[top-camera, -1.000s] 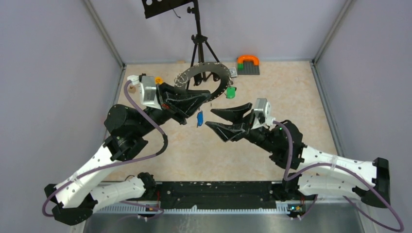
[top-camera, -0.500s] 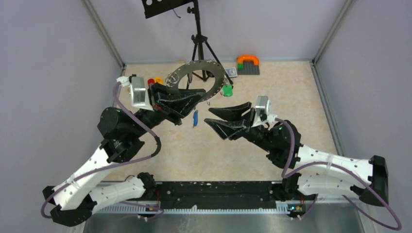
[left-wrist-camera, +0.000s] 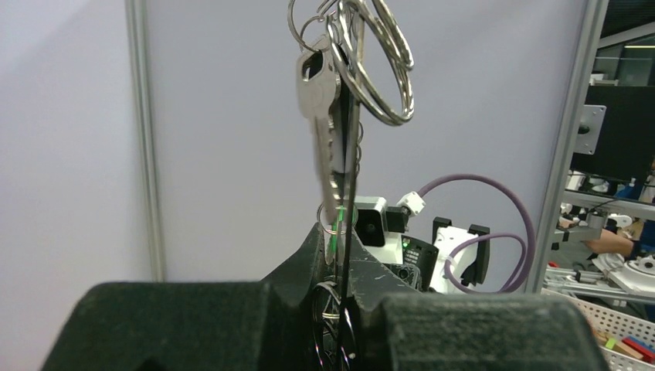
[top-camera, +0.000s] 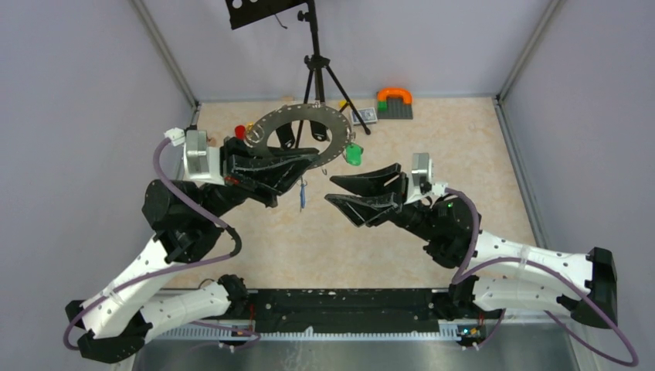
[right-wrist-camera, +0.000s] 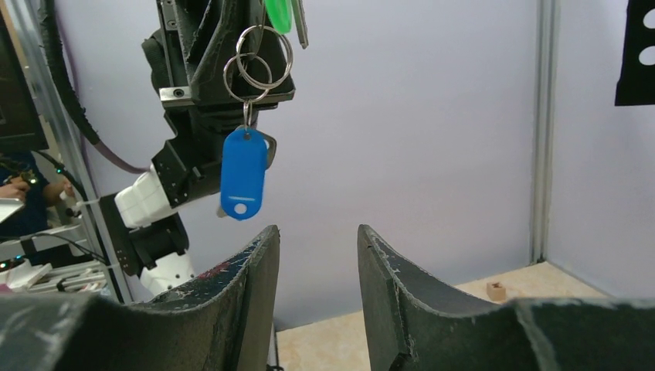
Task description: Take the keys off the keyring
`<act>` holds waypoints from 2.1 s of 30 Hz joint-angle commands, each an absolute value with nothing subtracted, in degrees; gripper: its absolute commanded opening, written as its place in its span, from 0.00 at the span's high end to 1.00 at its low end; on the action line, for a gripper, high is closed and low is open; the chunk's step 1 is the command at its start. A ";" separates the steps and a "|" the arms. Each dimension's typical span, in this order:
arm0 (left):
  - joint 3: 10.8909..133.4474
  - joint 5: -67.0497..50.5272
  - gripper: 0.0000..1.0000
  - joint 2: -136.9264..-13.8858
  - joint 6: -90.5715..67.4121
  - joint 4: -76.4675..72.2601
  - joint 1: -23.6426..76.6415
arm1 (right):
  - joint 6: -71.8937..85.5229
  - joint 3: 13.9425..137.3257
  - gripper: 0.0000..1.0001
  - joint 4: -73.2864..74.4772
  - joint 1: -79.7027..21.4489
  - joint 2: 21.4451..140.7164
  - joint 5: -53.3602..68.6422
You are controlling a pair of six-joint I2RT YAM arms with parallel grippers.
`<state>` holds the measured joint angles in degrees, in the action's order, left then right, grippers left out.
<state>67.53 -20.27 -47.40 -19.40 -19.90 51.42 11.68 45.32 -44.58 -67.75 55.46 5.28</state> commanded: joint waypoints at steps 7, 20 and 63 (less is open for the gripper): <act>66.84 -26.69 1.00 -46.58 -22.93 -28.41 51.50 | 12.67 48.08 0.58 -46.42 -69.16 53.92 9.71; 66.76 -31.17 1.00 -46.77 -24.86 -30.22 51.50 | 11.07 47.82 0.59 -43.34 -69.23 51.29 9.83; 104.33 -35.26 1.00 -57.43 8.76 41.58 51.50 | -2.41 60.98 0.52 8.54 -69.21 36.63 10.37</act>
